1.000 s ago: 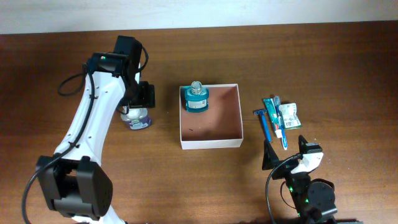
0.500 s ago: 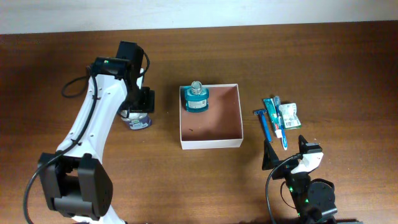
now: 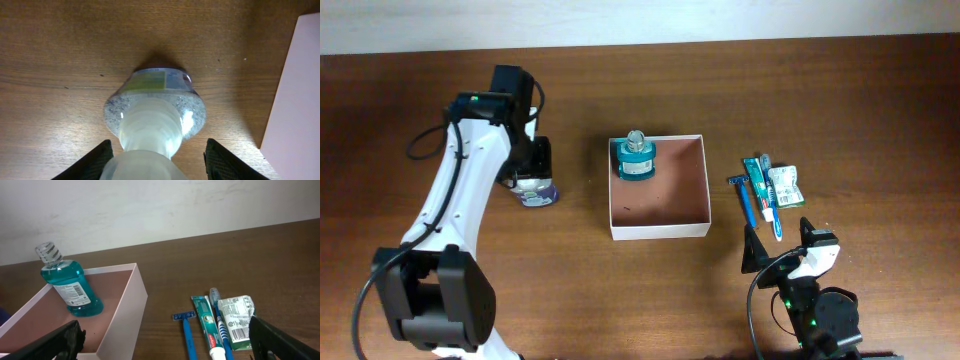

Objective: Pack container
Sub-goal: 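Lower the left gripper and close on the soap pump neck, then lift the soap bottle and carry it over the pink box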

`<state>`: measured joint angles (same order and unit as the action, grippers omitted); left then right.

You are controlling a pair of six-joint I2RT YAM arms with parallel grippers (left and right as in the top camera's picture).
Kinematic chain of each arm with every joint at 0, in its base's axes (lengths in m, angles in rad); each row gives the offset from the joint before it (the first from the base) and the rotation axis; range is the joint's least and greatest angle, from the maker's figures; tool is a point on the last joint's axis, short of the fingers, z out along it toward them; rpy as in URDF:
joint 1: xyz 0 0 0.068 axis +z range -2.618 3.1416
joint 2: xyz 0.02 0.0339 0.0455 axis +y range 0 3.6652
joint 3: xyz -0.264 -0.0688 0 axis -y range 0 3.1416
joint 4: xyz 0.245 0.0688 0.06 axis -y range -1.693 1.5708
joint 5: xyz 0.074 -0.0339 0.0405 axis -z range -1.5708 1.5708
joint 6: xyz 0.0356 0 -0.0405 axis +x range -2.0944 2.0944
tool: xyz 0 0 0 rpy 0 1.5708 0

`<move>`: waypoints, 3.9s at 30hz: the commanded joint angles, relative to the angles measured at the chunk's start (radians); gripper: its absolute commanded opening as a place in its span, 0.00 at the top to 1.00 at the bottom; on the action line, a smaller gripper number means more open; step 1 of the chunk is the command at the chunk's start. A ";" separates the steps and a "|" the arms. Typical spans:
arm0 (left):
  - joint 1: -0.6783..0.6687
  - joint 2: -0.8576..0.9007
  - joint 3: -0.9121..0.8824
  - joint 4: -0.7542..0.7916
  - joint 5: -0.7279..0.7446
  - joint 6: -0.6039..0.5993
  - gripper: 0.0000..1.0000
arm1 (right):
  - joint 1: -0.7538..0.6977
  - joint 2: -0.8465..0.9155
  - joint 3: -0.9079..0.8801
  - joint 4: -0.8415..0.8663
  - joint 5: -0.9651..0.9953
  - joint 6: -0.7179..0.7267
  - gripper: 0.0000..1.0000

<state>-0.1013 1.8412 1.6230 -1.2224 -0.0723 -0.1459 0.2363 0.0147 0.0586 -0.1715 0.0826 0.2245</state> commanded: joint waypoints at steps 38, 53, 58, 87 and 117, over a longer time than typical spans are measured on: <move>0.098 -0.024 -0.005 -0.002 0.194 0.387 0.22 | -0.008 -0.008 -0.010 0.000 0.008 -0.011 0.02; 0.111 -0.024 -0.006 0.006 0.208 0.387 0.40 | -0.008 -0.008 -0.010 0.000 0.008 -0.011 0.02; 0.111 -0.024 -0.006 0.006 0.208 0.387 0.48 | -0.008 -0.008 -0.010 0.000 0.008 -0.011 0.02; -0.029 -0.028 0.267 -0.137 0.241 0.236 0.61 | -0.008 -0.008 -0.010 0.000 0.008 -0.010 0.02; -0.358 -0.123 0.378 -0.072 0.154 0.078 0.60 | -0.008 -0.008 -0.010 0.000 0.008 -0.011 0.02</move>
<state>-0.4496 1.7481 1.9736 -1.3094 0.0784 -0.0433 0.2359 0.0147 0.0586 -0.1715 0.0822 0.2241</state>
